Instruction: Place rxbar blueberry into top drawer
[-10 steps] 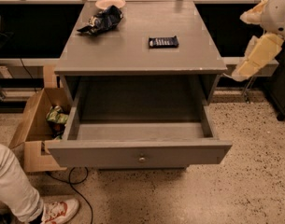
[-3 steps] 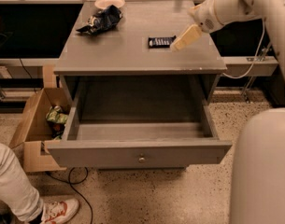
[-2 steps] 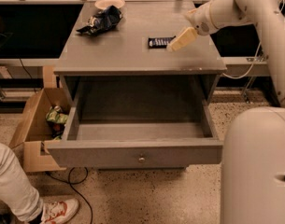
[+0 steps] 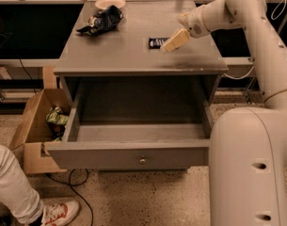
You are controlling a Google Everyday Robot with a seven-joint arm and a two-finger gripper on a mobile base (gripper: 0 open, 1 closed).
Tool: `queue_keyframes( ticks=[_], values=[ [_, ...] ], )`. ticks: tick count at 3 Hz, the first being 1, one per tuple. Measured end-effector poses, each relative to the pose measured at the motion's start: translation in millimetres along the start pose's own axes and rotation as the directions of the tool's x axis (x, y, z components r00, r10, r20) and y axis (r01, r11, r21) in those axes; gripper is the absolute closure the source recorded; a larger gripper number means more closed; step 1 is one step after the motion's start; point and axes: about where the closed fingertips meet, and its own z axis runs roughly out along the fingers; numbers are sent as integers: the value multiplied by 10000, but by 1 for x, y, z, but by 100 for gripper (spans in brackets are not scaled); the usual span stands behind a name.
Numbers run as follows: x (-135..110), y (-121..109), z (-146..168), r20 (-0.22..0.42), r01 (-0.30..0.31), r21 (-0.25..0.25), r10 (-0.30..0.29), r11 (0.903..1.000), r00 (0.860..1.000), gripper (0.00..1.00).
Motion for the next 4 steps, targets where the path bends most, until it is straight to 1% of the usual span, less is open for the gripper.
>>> queue_keyframes(
  ticks=[1, 2, 3, 4],
  values=[
    [0, 3, 15, -13, -129, -293, 129, 9995, 9999, 0],
    [2, 5, 22, -145, -188, -441, 182, 9988, 9997, 0],
    [8, 9, 27, -598, -99, -666, 59, 9977, 9982, 0],
    [16, 15, 42, -1269, 10, -1067, -146, 9943, 9918, 0]
  ],
)
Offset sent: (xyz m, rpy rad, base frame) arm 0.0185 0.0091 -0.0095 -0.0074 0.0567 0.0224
